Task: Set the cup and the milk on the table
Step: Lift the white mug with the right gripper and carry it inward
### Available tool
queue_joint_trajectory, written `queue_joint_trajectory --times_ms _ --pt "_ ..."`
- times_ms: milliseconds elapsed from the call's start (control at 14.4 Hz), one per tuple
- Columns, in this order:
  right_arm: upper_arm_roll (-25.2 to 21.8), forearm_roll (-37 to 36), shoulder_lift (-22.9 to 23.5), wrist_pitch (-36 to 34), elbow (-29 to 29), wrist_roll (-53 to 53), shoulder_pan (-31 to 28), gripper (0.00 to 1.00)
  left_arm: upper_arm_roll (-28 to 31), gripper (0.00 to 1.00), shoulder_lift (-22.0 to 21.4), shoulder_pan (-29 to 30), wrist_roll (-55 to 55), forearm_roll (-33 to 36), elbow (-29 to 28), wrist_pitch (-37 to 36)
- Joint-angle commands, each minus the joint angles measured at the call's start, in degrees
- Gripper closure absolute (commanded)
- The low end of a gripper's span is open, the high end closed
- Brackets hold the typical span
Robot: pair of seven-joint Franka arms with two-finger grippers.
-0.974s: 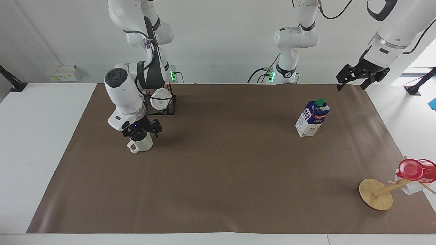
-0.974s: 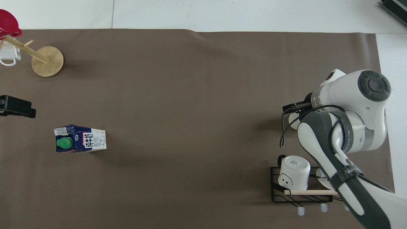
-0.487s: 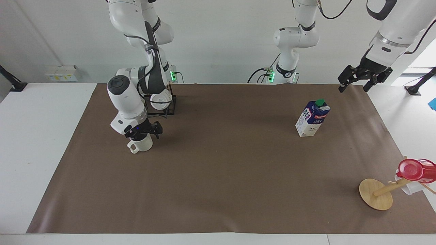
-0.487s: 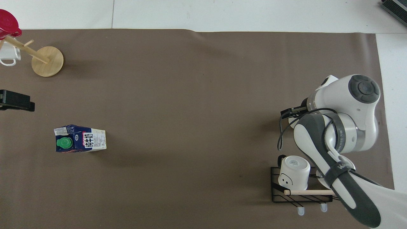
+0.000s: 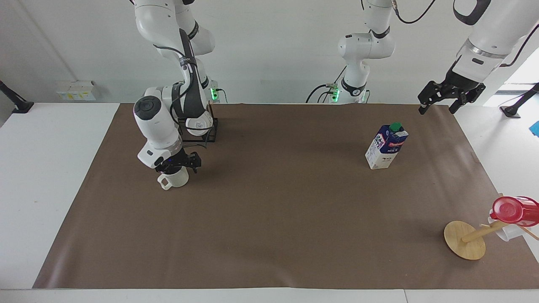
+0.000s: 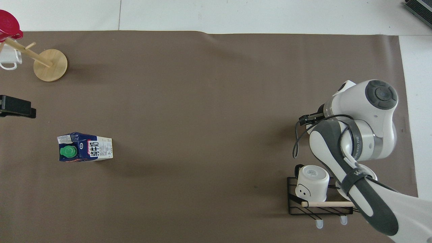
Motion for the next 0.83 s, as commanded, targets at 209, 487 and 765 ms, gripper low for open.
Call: queue_joint_trajectory --times_ms 209,487,765 --pt "0.40 1.21 -0.05 0.94 -0.47 -0.31 -0.46 1.00 0.03 0.00 -0.22 0.22 -0.59 0.77 0.45 -0.42" --pt "0.40 1.21 0.21 0.94 0.05 0.13 -0.90 1.00 0.03 0.00 -0.22 0.05 -0.41 0.77 0.45 -0.51" --pt "0.31 1.56 0.56 1.03 2.68 2.75 -1.25 1.00 -0.05 0.00 -0.22 -0.66 -0.32 0.50 0.45 -0.51"
